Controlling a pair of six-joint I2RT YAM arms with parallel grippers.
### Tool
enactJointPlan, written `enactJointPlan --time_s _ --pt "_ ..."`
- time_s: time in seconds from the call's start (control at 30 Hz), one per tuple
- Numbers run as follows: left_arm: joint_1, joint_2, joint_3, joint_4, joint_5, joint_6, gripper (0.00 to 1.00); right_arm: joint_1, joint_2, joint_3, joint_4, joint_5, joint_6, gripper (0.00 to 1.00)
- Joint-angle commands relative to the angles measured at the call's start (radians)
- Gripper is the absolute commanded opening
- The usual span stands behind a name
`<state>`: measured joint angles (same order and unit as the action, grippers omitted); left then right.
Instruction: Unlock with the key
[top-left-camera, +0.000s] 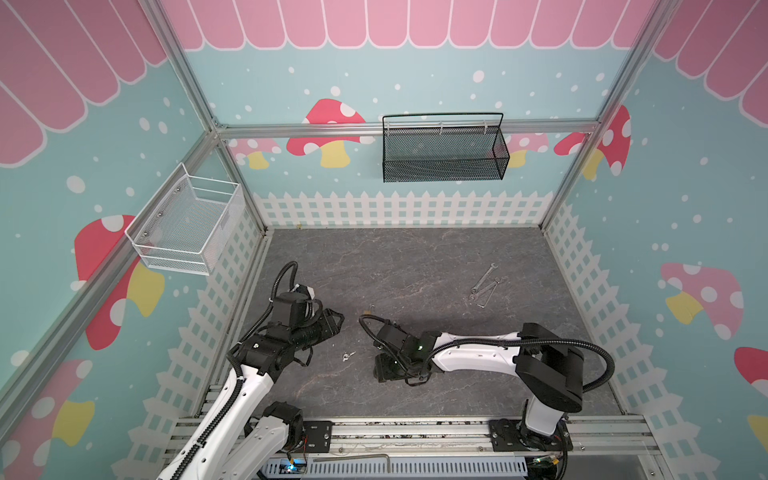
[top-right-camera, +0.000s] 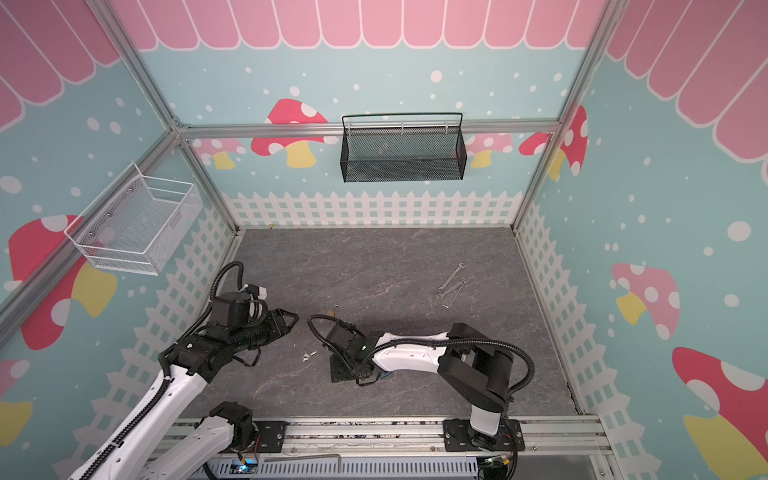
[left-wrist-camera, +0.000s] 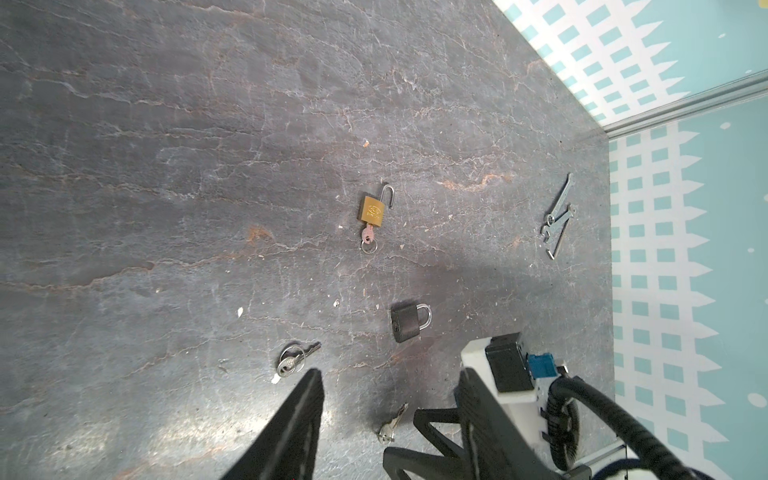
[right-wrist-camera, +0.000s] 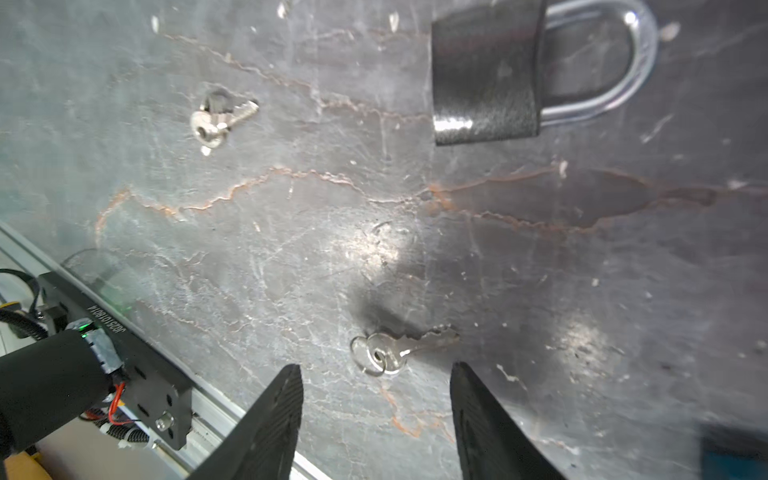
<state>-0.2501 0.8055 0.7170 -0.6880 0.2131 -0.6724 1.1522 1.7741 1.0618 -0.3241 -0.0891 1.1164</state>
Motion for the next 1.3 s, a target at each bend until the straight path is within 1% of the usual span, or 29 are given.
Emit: enactJointPlan --time_s 0.0,0.23,0.33,0.43,0.53,0.63,0.73,0.83,0.93,1.1,1.27 --pt "0.010 -0.020 -0.013 -0.027 -0.016 -0.016 0.52 0.007 0.025 0.017 -0.010 0.000 0.048 0.60" --pt "0.018 -0.032 -0.016 -0.033 -0.040 -0.036 0.52 0.008 0.085 0.072 -0.010 -0.027 0.019 0.60" --pt "0.023 -0.064 -0.030 -0.033 -0.059 -0.058 0.52 0.008 0.117 0.117 -0.017 -0.032 -0.034 0.60" --pt "0.036 -0.094 -0.039 -0.036 -0.063 -0.074 0.52 0.011 0.188 0.186 -0.066 -0.034 -0.078 0.60" --pt "0.049 -0.115 -0.037 -0.059 -0.076 -0.085 0.52 0.024 0.214 0.234 -0.120 -0.013 -0.121 0.59" --pt "0.064 -0.143 -0.034 -0.071 -0.091 -0.097 0.52 0.027 0.205 0.255 -0.195 0.042 -0.134 0.59" --pt "0.075 -0.163 -0.033 -0.073 -0.093 -0.102 0.51 0.027 0.163 0.240 -0.214 0.076 -0.140 0.59" --pt "0.085 -0.169 -0.030 -0.073 -0.091 -0.102 0.51 0.025 0.140 0.244 -0.207 0.087 -0.163 0.60" --pt "0.089 -0.163 -0.027 -0.073 -0.088 -0.104 0.51 0.019 0.161 0.268 -0.211 0.077 -0.184 0.59" --pt "0.091 -0.167 -0.024 -0.082 -0.090 -0.105 0.51 -0.002 0.197 0.307 -0.215 0.089 -0.228 0.55" --pt "0.094 -0.177 -0.022 -0.095 -0.096 -0.107 0.51 -0.011 0.241 0.367 -0.248 0.117 -0.281 0.48"
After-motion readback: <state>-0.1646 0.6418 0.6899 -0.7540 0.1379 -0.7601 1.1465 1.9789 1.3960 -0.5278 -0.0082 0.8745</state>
